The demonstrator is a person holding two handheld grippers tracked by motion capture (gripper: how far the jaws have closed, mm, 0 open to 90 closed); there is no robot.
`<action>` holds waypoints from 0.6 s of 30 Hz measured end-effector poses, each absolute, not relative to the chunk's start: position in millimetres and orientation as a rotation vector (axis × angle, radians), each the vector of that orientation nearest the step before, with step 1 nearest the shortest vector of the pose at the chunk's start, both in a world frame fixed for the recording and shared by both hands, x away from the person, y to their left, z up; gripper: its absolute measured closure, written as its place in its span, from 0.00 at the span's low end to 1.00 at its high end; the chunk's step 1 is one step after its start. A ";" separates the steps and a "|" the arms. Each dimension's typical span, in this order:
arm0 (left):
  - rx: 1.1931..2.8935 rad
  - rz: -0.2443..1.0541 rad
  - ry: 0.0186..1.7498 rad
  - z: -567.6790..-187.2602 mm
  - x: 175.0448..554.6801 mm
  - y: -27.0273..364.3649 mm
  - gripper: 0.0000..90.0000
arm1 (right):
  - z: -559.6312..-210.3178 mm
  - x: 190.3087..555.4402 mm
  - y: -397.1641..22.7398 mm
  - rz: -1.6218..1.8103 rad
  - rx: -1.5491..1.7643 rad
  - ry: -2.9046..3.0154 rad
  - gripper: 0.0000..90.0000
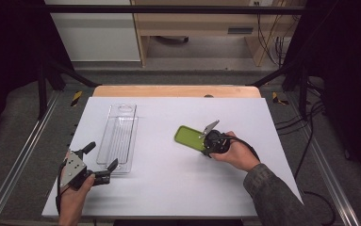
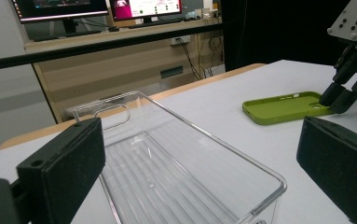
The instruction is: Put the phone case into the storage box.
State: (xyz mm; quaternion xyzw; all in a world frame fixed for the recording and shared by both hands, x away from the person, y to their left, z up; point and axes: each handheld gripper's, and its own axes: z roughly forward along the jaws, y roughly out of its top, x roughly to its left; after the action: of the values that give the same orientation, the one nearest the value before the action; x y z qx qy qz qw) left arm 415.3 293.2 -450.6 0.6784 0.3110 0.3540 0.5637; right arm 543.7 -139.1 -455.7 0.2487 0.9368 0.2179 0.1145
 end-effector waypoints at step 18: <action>1.597 0.833 0.732 -450.7 415.3 293.1 0.01 | -456.7 543.5 -137.2 0.624 0.707 2.754 0.81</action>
State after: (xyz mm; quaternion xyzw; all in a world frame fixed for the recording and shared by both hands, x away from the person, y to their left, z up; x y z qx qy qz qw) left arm 415.3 293.1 -450.7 0.6787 0.3109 0.3537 0.5635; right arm 543.5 -137.2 -456.7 0.2411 0.9399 0.2129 0.1150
